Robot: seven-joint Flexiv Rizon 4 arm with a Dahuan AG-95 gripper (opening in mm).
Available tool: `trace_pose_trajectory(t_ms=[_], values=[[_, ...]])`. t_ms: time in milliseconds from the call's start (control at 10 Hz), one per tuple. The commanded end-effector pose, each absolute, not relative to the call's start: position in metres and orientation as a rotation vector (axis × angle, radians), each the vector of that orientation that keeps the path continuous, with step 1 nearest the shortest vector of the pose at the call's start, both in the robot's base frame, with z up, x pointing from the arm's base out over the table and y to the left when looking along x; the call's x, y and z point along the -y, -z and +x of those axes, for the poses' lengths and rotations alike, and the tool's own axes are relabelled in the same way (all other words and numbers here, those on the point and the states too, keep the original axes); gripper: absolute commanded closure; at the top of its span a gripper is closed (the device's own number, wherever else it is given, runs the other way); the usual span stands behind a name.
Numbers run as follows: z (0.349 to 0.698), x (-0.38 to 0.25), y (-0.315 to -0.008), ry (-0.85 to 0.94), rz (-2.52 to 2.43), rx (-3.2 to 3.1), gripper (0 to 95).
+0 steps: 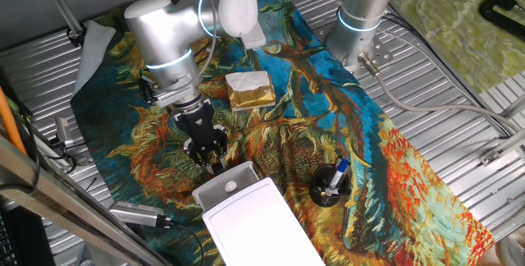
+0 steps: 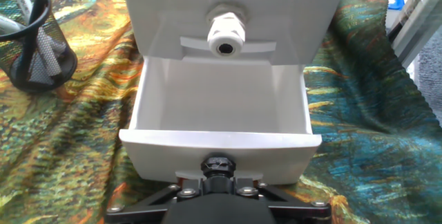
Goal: Grasp the handle and open the drawer
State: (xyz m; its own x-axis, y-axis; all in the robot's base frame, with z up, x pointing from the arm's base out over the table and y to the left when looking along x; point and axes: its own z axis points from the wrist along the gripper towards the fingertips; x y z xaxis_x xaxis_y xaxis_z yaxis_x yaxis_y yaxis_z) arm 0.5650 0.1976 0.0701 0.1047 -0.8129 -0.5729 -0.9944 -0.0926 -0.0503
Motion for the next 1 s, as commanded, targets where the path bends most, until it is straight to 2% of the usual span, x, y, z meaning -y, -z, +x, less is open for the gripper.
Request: trace_pose_trajectory(t_ms=[100,1000], values=[[0.565,-0.197,-0.069,-0.571,-1.965,-1.756,95.0],[0.565,-0.184,-0.066,-0.564,-1.984,-1.728,95.0]])
